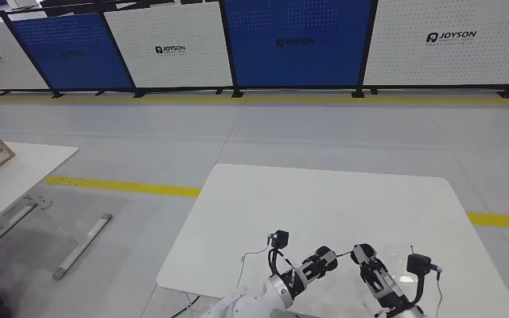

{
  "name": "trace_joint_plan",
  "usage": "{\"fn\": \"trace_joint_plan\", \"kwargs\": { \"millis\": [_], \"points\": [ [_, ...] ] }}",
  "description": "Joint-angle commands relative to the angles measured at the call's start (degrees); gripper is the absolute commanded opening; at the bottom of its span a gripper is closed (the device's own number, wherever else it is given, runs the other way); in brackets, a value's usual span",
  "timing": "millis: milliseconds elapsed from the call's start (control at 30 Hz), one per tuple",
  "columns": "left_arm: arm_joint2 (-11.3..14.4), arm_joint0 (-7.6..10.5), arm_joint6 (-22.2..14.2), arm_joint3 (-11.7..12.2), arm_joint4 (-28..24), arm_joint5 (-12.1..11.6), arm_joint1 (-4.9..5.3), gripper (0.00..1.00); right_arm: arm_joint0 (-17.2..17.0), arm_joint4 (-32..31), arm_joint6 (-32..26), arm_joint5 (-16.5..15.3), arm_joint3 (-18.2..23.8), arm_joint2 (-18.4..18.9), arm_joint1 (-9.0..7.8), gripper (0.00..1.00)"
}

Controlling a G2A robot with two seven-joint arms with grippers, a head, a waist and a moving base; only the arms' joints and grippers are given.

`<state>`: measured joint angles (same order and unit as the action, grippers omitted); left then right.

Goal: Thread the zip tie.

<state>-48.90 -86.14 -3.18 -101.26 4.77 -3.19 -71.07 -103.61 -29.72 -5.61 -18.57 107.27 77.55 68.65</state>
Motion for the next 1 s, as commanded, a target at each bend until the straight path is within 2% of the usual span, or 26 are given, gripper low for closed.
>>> {"fn": "trace_joint_plan", "kwargs": {
  "millis": [0, 100, 133, 167, 200, 400, 533, 633, 867, 967],
  "points": [
    [0.03, 0.0, 0.14, 0.07, 0.22, 0.11, -0.01, 0.0, 0.03, 0.03, -0.06, -0.07, -0.02, -0.02, 0.0, 0.0],
    [0.12, 0.05, 0.26, 0.19, 0.43, 0.1, -0.05, 0.0, 0.13, 0.18, -0.71, -0.14, -0.04, -0.09, -0.03, 0.0],
    [0.14, 0.03, 0.32, 0.2, 0.32, 0.02, -0.07, 0.0, 0.16, 0.36, -0.94, -0.14, -0.04, -0.1, -0.04, 0.3],
    [0.15, -0.03, 0.46, 0.22, -0.1, -0.12, -0.1, 0.0, 0.2, 0.55, -1.13, -0.14, -0.04, -0.09, -0.05, 0.7],
    [0.08, -0.07, 0.71, 0.26, -1.08, -0.2, -0.18, 0.0, 0.24, 0.71, -1.28, -0.11, -0.04, -0.06, -0.06, 1.0],
    [-0.92, -0.11, 1.97, 0.12, -6.93, -1.29, -0.52, 0.0, 0.1, 0.68, -1.13, -0.04, 0.16, 0.25, -0.11, 1.0],
    [-2.36, -0.73, 3.75, -0.43, -13.23, -3.33, -0.78, 0.0, -0.52, -0.9, 0.04, 0.9, 0.23, 0.55, -0.13, 1.0],
    [-3.38, -1.04, 2.85, -0.91, -17.38, -4.25, -0.81, 0.0, -0.71, -1.21, 0.94, 1.87, 0.19, 0.51, -0.06, 1.0],
    [-3.45, -1.09, 2.46, -0.96, -17.88, -4.31, -0.8, 0.0, -0.65, -1.41, 0.91, 2.03, 0.14, 0.52, -0.07, 1.0],
    [-3.3, -0.97, 2.33, -1.19, -17.98, -4.27, -0.86, 0.0, 0.17, -7.61, 0.33, 3.69, 0.2, 0.19, -0.2, 1.0]
  ]
}}
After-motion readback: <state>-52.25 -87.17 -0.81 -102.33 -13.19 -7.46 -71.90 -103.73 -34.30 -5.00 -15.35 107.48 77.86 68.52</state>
